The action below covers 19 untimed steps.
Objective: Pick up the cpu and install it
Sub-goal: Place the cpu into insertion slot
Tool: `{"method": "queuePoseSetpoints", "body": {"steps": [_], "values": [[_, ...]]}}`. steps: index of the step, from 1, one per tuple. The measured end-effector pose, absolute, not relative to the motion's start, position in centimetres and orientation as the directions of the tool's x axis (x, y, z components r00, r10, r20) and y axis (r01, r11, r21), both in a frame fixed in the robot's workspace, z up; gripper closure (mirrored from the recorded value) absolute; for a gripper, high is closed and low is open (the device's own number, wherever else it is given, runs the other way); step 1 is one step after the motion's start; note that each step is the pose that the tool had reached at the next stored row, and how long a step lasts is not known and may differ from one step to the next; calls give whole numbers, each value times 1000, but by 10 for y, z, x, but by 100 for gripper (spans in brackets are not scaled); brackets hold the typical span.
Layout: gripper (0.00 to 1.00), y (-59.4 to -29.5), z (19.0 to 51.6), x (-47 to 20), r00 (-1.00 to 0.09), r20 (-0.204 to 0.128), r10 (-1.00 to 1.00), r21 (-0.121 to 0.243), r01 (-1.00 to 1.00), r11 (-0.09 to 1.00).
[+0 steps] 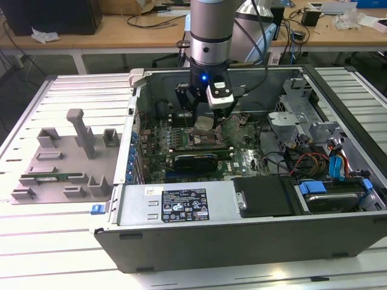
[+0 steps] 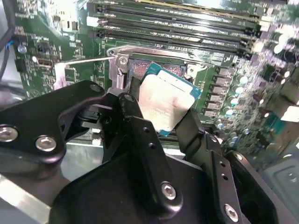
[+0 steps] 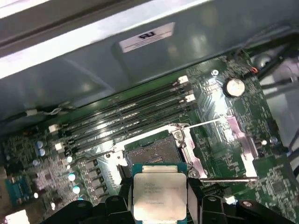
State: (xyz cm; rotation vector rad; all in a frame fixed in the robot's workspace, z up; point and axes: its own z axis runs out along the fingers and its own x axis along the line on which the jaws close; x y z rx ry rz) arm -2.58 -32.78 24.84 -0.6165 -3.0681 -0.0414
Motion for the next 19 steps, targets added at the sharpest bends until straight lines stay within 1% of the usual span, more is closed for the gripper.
{"method": "queuePoseSetpoints", "body": {"steps": [10,19], "values": [[45,-328,247,-26,-812,17,583,24,583,812],[45,-328,246,-26,-640,17,769,24,769,639]]}}
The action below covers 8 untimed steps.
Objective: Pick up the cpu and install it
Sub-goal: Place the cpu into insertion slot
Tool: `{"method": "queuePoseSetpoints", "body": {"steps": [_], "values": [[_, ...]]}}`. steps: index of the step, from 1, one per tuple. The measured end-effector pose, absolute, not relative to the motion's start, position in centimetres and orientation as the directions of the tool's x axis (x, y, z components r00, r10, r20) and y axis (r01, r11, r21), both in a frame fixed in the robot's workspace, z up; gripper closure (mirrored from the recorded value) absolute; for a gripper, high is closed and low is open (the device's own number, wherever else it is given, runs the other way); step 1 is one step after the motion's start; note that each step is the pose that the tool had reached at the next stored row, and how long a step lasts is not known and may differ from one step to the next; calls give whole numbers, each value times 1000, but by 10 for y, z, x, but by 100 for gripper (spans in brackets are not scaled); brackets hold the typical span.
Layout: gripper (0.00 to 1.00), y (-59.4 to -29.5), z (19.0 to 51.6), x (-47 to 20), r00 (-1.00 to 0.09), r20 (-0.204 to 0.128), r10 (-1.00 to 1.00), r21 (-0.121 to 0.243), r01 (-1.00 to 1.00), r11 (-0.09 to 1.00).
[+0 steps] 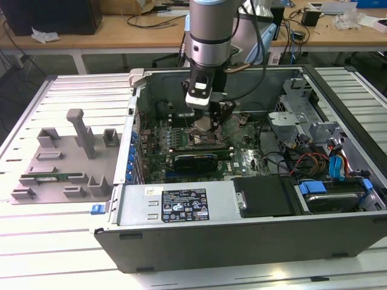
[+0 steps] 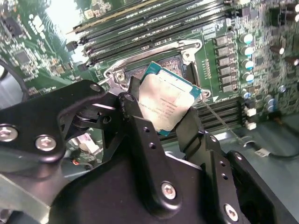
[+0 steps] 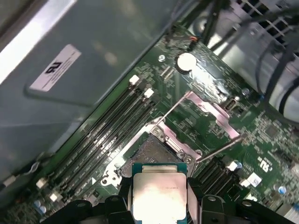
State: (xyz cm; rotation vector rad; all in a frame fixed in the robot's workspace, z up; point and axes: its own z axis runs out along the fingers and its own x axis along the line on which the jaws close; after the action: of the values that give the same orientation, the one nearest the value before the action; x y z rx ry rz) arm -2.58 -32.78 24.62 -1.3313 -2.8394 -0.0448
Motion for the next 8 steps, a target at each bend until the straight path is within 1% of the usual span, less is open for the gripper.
{"method": "queuePoseSetpoints", "body": {"steps": [8], "values": [[45,-328,245,-26,-509,17,861,24,861,509]]}}
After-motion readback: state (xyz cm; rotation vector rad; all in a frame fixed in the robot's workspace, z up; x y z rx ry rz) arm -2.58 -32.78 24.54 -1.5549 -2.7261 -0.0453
